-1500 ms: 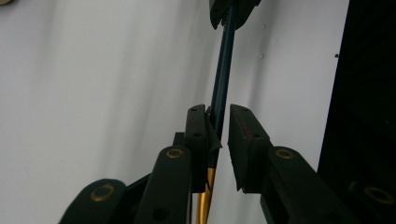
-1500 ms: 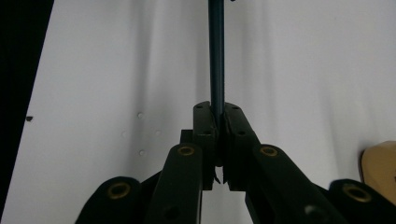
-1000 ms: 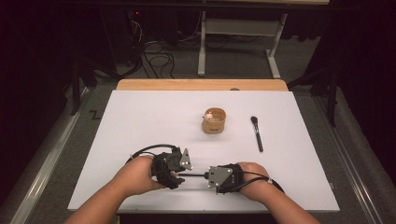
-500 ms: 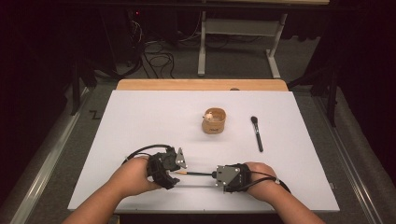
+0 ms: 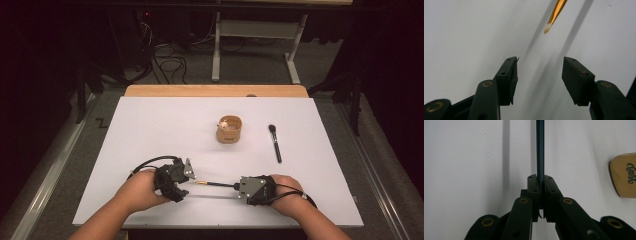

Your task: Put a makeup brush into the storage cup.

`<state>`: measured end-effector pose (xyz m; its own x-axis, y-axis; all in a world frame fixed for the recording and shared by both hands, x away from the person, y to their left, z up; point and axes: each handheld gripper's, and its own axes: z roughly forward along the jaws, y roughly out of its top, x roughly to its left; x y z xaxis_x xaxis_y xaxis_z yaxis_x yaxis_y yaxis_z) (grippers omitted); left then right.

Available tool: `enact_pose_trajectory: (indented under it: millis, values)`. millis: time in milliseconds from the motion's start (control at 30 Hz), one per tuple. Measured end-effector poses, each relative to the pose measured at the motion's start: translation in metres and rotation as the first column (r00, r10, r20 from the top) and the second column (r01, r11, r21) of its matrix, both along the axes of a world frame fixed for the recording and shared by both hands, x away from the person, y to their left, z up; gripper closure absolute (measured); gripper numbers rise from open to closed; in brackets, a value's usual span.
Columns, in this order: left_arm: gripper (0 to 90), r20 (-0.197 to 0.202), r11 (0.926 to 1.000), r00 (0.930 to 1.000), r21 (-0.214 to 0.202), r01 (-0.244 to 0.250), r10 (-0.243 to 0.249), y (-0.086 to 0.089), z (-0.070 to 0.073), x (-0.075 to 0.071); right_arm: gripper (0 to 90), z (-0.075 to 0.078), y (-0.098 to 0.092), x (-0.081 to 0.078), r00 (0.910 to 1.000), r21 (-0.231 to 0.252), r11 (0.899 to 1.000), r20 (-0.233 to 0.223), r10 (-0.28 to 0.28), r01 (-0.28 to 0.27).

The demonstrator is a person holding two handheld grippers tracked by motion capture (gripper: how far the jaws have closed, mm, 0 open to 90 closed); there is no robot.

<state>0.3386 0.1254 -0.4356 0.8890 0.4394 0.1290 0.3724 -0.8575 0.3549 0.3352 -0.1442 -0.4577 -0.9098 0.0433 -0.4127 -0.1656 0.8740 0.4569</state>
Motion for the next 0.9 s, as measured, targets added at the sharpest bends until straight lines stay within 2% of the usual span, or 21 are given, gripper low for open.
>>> enact_pose_trajectory:
  millis: [33, 67, 100, 167, 233, 333, 467, 567, 600, 667, 733, 767, 833, 867, 900]
  values:
    - [46.0, 0.002, 0.9998, 0.9998, -0.011, -0.018, 0.018, 0.002, -0.001, 0.001, 87.0, 0.001, -0.001, 0.000, 1.0000, 0.001, 1.000, 0.001, -0.002, 0.002]
    - [45.4, -0.001, 0.9972, 0.9979, -0.037, -0.065, 0.065, 0.003, -0.004, 0.000, 87.0, 0.001, -0.002, 0.000, 1.0000, 0.010, 1.000, 0.002, -0.010, 0.010]
    - [44.8, 0.010, 0.9973, 0.9976, -0.026, -0.068, 0.068, 0.005, -0.005, 0.002, 87.0, 0.001, -0.004, 0.001, 0.9999, 0.016, 1.000, 0.004, -0.014, 0.014]
    - [44.3, 0.018, 0.9921, 0.9928, -0.043, -0.118, 0.118, 0.008, -0.011, 0.003, 87.0, 0.002, -0.007, 0.001, 0.9996, 0.030, 0.999, 0.002, -0.029, 0.029]
    - [44.0, 0.023, 0.9874, 0.9888, -0.061, -0.146, 0.148, 0.011, -0.015, 0.003, 87.0, 0.003, -0.011, 0.002, 0.9995, 0.040, 0.999, 0.007, -0.032, 0.032]
    - [44.1, 0.028, 0.9756, 0.9809, -0.113, -0.189, 0.193, 0.016, -0.020, 0.003, 87.0, 0.004, -0.016, 0.003, 0.9983, 0.062, 0.996, -0.003, -0.058, 0.058]
    - [44.5, 0.038, 0.9543, 0.9663, -0.171, -0.245, 0.255, 0.025, -0.022, 0.005, 87.0, 0.004, -0.022, 0.003, 0.9968, 0.071, 0.994, -0.007, -0.079, 0.080]
    - [45.0, 0.036, 0.9303, 0.9503, -0.219, -0.294, 0.309, 0.034, -0.022, 0.007, 87.0, 0.003, -0.027, 0.004, 0.9952, 0.090, 0.991, -0.008, -0.098, 0.098]
    - [45.0, 0.033, 0.9180, 0.9436, -0.245, -0.312, 0.329, 0.038, -0.022, 0.007, 87.0, 0.003, -0.029, 0.004, 0.9947, 0.091, 0.991, -0.011, -0.102, 0.102]
    - [45.0, 0.041, 0.9015, 0.9315, -0.270, -0.338, 0.362, 0.042, -0.023, 0.007, 86.9, 0.004, -0.032, 0.004, 0.9936, 0.110, 0.987, -0.012, -0.112, 0.113]
    - [45.0, 0.061, 0.8870, 0.9239, -0.310, -0.342, 0.378, 0.048, -0.023, 0.006, 87.0, 0.005, -0.035, 0.003, 0.9919, 0.135, 0.983, -0.017, -0.126, 0.127]
    - [45.2, 0.081, 0.8771, 0.9175, -0.337, -0.343, 0.389, 0.051, -0.023, 0.005, 86.9, 0.005, -0.036, 0.003, 0.9916, 0.143, 0.981, -0.018, -0.128, 0.129]
    - [45.9, 0.096, 0.8620, 0.9063, -0.364, -0.353, 0.412, 0.054, -0.024, 0.004, 87.0, 0.006, -0.038, 0.003, 0.9908, 0.155, 0.979, -0.016, -0.134, 0.135]
    - [45.8, 0.103, 0.8516, 0.8983, -0.380, -0.361, 0.427, 0.056, -0.026, 0.004, 87.0, 0.006, -0.038, 0.002, 0.9901, 0.163, 0.977, -0.019, -0.139, 0.140]
    - [45.8, 0.108, 0.8488, 0.8948, -0.383, -0.365, 0.433, 0.057, -0.026, 0.004, 86.9, 0.006, -0.040, 0.002, 0.9885, 0.170, 0.974, -0.019, -0.150, 0.151]
